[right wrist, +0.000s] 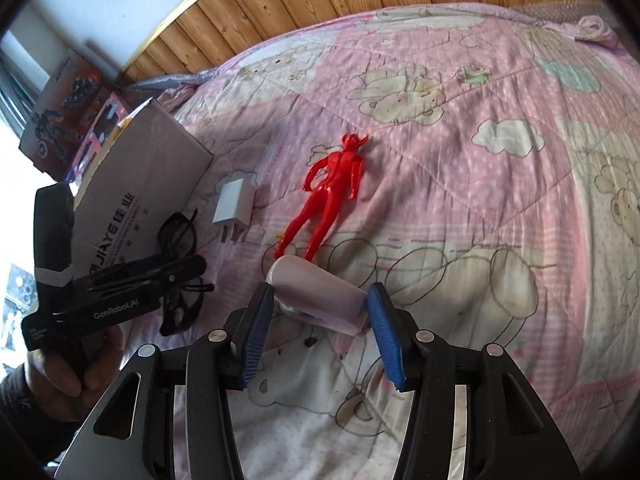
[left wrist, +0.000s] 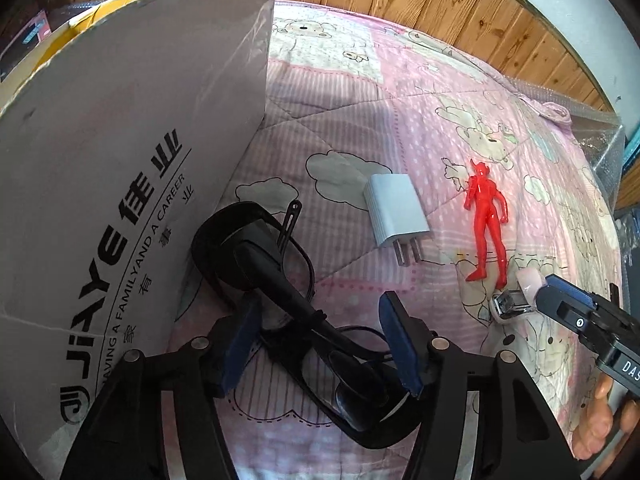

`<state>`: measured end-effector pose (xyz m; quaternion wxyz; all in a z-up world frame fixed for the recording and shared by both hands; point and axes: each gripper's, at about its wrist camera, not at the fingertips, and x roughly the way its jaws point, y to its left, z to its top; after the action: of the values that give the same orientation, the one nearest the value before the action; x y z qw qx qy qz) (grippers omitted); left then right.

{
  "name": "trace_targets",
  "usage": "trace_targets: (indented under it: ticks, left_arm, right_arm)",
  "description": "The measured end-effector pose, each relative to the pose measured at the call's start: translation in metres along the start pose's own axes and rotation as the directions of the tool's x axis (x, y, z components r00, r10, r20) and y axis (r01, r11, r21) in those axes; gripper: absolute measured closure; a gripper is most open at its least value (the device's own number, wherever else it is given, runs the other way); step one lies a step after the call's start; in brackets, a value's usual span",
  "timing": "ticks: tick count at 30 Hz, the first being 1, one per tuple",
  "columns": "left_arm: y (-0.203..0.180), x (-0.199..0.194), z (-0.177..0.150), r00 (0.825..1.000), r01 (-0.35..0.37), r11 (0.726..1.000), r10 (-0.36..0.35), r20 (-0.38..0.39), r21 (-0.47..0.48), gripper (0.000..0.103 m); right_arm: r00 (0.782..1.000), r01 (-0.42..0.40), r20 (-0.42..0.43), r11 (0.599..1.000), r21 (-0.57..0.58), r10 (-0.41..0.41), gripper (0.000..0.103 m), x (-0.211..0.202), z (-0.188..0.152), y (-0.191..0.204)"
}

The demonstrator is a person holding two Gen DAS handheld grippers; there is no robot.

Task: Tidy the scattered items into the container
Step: 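Close the left gripper on the black glasses while the right gripper grasps the pink stapler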

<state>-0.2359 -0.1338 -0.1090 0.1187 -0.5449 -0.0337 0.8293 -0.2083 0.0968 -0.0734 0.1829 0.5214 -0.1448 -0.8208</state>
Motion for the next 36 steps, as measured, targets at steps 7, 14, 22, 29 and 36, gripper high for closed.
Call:
trace_targets:
  ticks: [7, 14, 22, 29, 36]
  left_arm:
    - [-0.004, -0.023, -0.005, 0.983, 0.172, 0.978, -0.179, 0.048, 0.115, 0.060]
    - [0.008, -0.032, -0.028, 0.993, 0.113, 0.993, -0.112, 0.049, -0.023, 0.031]
    - [-0.014, -0.012, -0.009, 1.000, 0.020, 0.999, -0.021, 0.019, 0.038, 0.052]
    - [0.003, -0.018, -0.008, 0.998, 0.065, 0.998, -0.065, 0.007, 0.026, 0.064]
    - [-0.006, -0.015, -0.011, 0.999, 0.021, 0.998, -0.023, 0.036, 0.054, 0.052]
  right_arm:
    - [0.995, -0.096, -0.010, 0.995, 0.030, 0.096, 0.052, -0.019, -0.032, 0.014]
    - [0.995, 0.081, 0.075, 0.983, -0.164, -0.069, 0.050, -0.018, -0.012, 0.031]
    - [1.000, 0.027, -0.002, 0.977, -0.212, -0.028, 0.053, 0.019, -0.003, 0.028]
    - [0.999, -0.011, 0.029, 0.994, -0.113, 0.014, 0.060, 0.008, -0.010, 0.019]
    - [0.999, 0.024, 0.037, 0.996, -0.084, -0.021, 0.060, 0.020, -0.005, 0.019]
